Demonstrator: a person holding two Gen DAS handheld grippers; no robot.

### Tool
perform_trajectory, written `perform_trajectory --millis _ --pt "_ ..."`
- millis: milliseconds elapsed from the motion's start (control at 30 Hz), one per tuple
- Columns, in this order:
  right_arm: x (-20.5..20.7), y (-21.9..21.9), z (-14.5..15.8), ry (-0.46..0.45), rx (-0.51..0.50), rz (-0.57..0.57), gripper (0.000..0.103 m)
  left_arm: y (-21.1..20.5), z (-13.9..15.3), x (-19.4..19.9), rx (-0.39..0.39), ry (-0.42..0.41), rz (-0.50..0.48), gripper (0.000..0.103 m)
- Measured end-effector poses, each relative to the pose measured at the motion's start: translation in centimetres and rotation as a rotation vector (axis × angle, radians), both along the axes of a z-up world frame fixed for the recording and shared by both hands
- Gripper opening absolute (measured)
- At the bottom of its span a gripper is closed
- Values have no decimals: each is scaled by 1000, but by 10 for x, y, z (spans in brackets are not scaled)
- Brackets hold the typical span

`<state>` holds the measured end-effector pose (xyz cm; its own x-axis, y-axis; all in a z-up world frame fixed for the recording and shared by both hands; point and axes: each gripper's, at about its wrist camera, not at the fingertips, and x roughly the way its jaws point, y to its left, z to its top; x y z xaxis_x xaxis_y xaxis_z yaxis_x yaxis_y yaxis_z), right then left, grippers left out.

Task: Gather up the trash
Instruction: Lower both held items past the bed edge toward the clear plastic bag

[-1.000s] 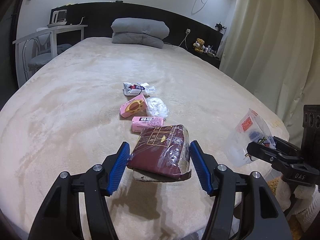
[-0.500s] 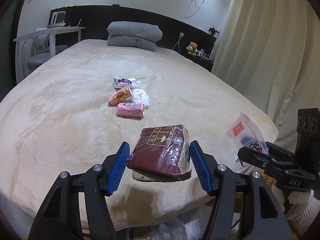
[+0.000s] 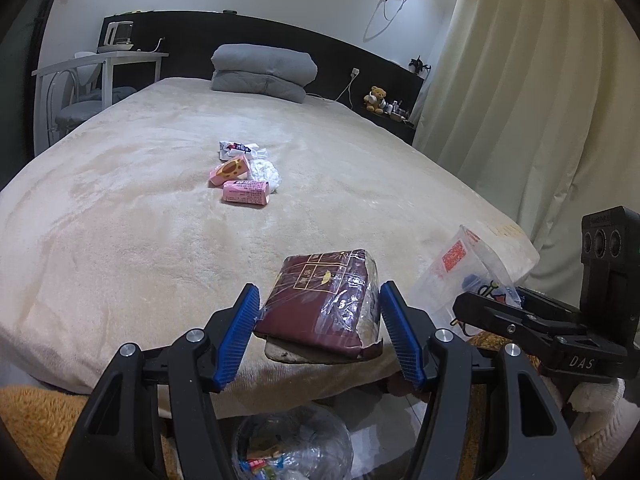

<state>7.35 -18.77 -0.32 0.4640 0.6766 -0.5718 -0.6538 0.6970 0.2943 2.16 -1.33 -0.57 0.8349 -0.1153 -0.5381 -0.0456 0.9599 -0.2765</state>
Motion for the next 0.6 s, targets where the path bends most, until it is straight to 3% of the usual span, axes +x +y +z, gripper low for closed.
perform_trajectory --millis 333,500,600 --pt "-22 -2 4 51 -22 29 70 -11 -9 -27 -22 36 3 61" --pt "-26 -1 6 57 -45 34 70 -22 0 -36 40 52 7 61" --pt "-24 -2 -11 115 -56 33 70 -19 -4 -41 -14 74 11 61"
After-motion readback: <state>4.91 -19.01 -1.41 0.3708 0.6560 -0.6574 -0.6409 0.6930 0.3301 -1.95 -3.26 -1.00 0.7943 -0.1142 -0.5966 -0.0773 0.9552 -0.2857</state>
